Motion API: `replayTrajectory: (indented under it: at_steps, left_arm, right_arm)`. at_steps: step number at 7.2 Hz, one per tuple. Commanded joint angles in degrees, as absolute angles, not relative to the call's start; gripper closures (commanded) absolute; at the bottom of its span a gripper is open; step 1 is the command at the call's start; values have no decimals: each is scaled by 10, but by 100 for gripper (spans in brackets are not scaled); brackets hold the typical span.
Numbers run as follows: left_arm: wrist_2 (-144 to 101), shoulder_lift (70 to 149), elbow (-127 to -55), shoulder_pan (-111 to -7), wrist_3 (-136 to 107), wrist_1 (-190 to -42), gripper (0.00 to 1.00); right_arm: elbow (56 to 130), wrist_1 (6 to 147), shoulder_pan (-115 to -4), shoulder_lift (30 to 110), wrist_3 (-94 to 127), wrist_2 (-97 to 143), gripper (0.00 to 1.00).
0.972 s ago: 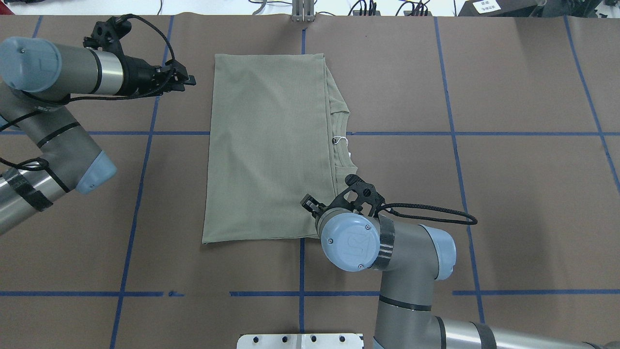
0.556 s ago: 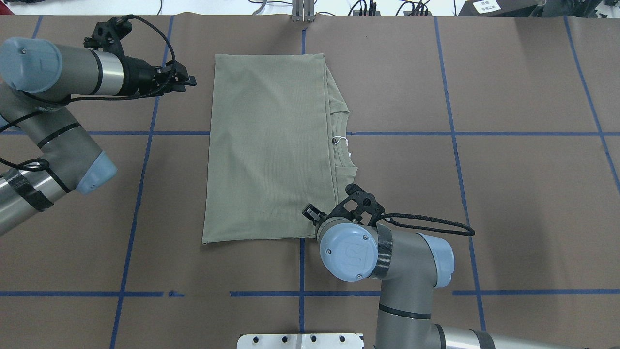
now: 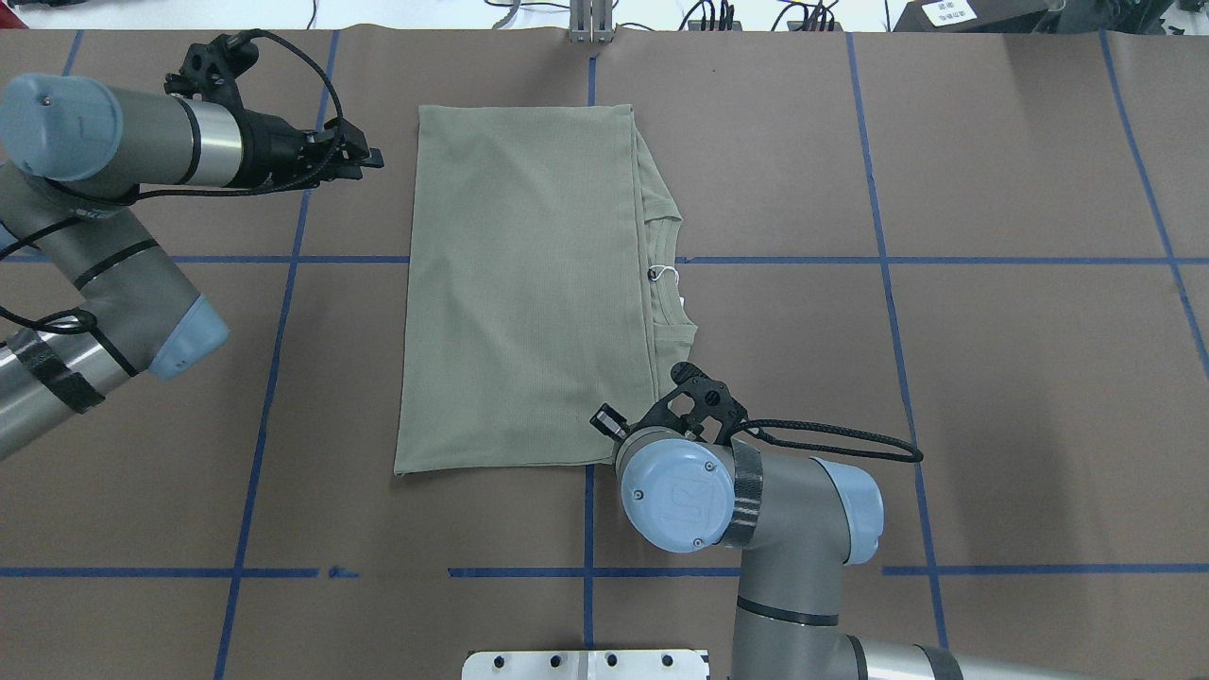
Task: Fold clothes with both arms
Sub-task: 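Bring the right gripper back to the shirt's corner nearest the robot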
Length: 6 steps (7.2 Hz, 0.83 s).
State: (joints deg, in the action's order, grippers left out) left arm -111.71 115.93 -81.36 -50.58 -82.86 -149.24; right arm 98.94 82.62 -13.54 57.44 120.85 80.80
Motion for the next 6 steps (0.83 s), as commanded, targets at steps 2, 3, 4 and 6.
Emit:
replayTrajectory:
  at_steps: [2, 3, 4, 6]
  left_arm:
    - [-1118, 1158, -814, -505, -828, -1492, 57]
    - [-1119, 1158, -815, -505, -829, -1492, 57]
    - [-1120, 1157, -824, -502, -864, -1493, 56]
    - [-1110, 1137, -879, -448, -959, -1494, 56]
  right_arm:
    - [997, 826, -138, 575, 1202, 811, 100]
    - [1023, 831, -142, 590, 1202, 813, 100]
    - [1067, 855, -134, 619, 1204, 812, 100]
    - [1111, 928, -83, 628, 1210, 803, 100]
